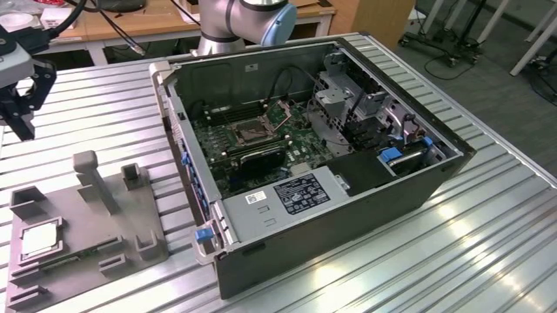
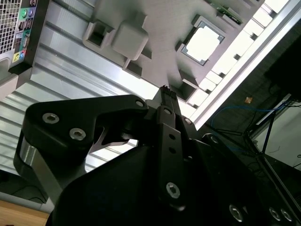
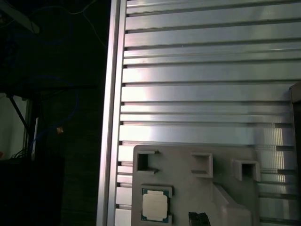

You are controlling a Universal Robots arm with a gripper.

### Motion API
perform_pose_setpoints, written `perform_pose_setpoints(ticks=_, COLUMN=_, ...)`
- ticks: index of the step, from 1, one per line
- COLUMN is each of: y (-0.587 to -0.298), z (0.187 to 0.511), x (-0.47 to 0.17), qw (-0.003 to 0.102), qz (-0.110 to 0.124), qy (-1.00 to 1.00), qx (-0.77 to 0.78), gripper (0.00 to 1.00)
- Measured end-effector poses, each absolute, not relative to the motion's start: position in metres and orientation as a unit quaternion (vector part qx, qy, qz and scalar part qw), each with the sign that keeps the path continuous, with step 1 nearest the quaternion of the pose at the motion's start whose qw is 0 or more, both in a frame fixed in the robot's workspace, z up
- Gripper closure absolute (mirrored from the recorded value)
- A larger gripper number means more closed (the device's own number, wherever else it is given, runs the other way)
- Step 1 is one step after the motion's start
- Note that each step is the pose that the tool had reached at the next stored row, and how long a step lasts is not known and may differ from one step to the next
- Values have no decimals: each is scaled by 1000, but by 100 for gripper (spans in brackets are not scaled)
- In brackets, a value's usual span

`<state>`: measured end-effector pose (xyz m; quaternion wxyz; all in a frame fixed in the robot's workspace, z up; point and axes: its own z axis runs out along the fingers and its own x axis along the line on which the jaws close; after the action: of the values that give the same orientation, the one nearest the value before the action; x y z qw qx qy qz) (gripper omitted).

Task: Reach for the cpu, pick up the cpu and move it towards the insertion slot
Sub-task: 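Reach for the cpu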

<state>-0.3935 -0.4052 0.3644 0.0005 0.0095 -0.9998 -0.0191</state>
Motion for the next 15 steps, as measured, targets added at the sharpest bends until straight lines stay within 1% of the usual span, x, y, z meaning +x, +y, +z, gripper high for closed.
perform_pose_setpoints(ticks=15, y=-405, z=364, x=-395, qw=0, qz=-19, qy=-1000, qx=10, gripper=90)
